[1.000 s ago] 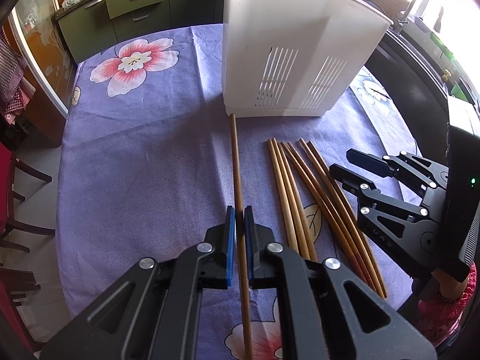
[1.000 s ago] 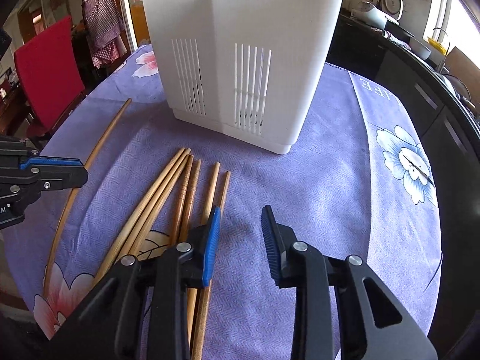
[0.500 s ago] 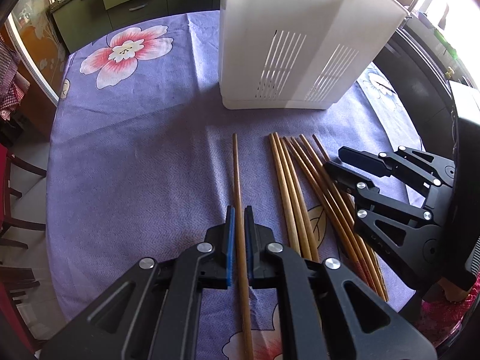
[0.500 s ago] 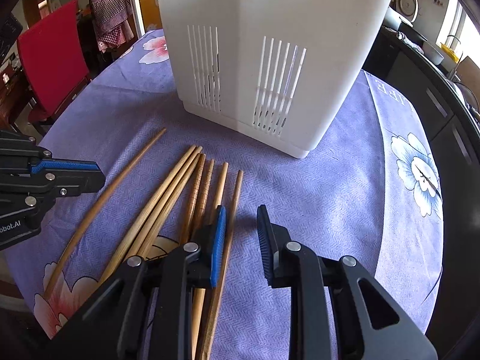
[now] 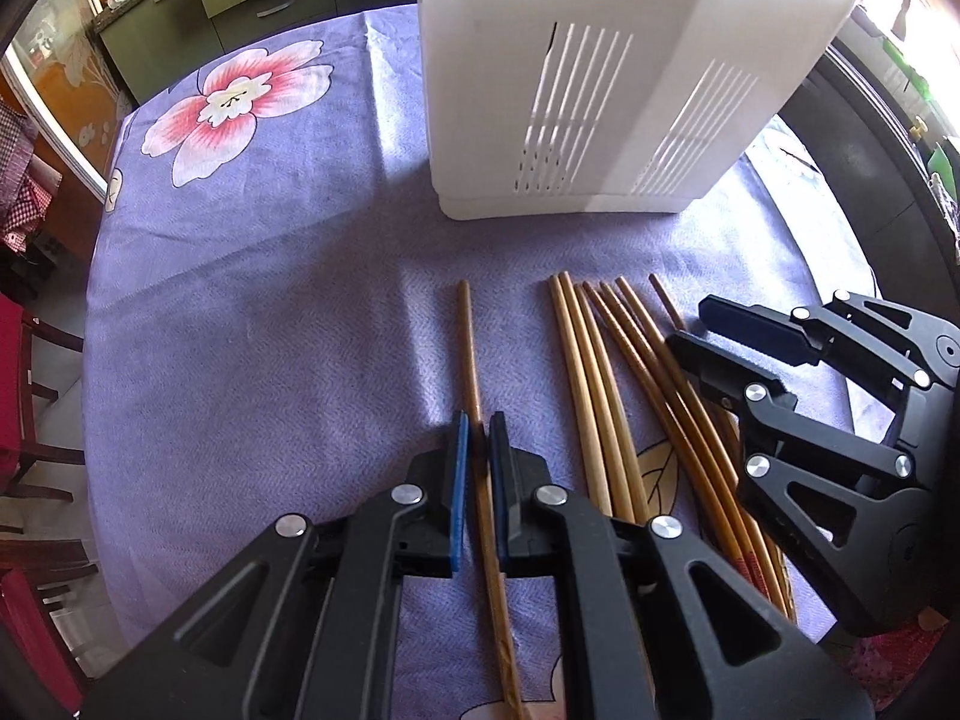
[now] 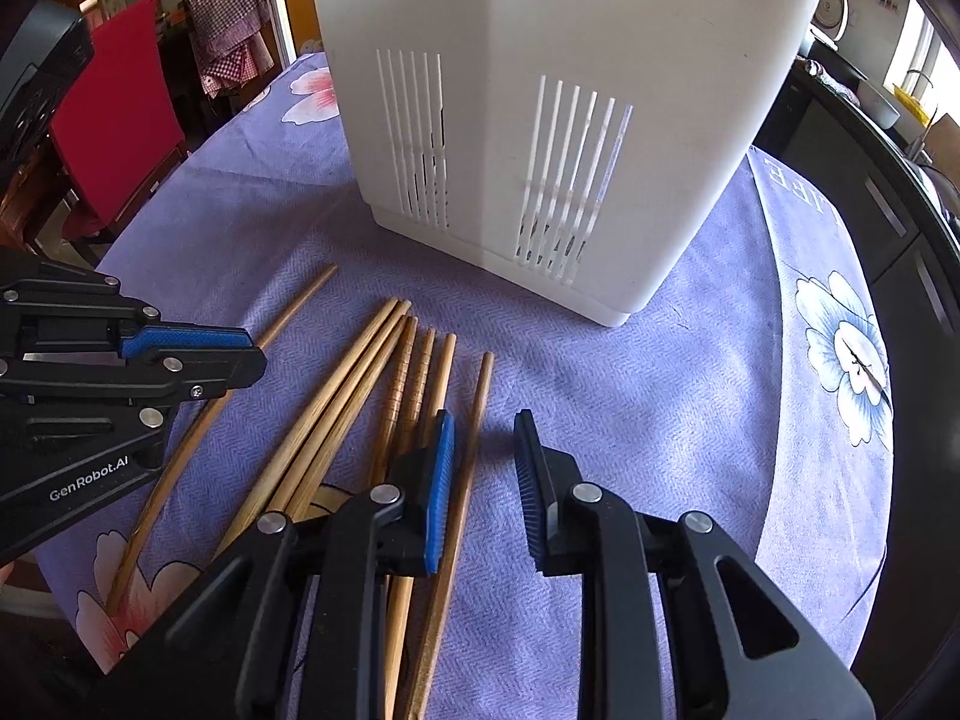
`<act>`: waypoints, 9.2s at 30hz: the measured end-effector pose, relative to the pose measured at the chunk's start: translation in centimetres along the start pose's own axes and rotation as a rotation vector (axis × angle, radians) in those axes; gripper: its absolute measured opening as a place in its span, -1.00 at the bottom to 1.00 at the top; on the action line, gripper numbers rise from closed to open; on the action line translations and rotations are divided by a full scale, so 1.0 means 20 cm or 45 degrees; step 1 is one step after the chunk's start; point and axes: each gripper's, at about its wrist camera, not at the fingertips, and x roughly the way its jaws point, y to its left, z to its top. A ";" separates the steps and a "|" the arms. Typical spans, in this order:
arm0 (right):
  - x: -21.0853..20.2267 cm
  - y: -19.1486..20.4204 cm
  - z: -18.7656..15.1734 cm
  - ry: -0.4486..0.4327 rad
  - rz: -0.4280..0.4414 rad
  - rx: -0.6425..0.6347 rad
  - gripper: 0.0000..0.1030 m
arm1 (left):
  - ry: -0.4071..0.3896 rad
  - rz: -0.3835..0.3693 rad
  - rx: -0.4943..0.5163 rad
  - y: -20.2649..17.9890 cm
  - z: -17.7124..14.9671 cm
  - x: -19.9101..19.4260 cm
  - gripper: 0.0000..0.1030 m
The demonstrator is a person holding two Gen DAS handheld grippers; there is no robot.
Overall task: Organize utensils
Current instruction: 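Hold the chopstick in the left tool while the right tool grasps another chopstick, then lift the chopstick in the left tool toward the holder while the right tool lifts its chopstick, then insert the chopstick into the holder with the left tool while the right tool inserts its chopstick, then move the left tool back to the chopstick pile and close on one chopstick, then hold the chopstick in the left tool while the right tool grasps another chopstick, then lift the chopstick in the left tool toward the holder while the right tool lifts its chopstick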
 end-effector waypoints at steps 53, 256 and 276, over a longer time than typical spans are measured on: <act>-1.04 -0.25 -0.30 -0.674 0.093 0.227 -0.89 | -0.020 0.032 0.059 0.03 0.09 -0.03 -0.73; -0.37 -0.10 -0.04 -0.223 0.174 0.139 -0.88 | -0.034 -0.109 -0.005 0.13 -0.07 -0.22 -0.87; -1.12 -0.13 -0.32 -0.639 0.190 0.171 -0.88 | -0.328 -0.097 0.060 0.11 -0.20 -0.77 -0.87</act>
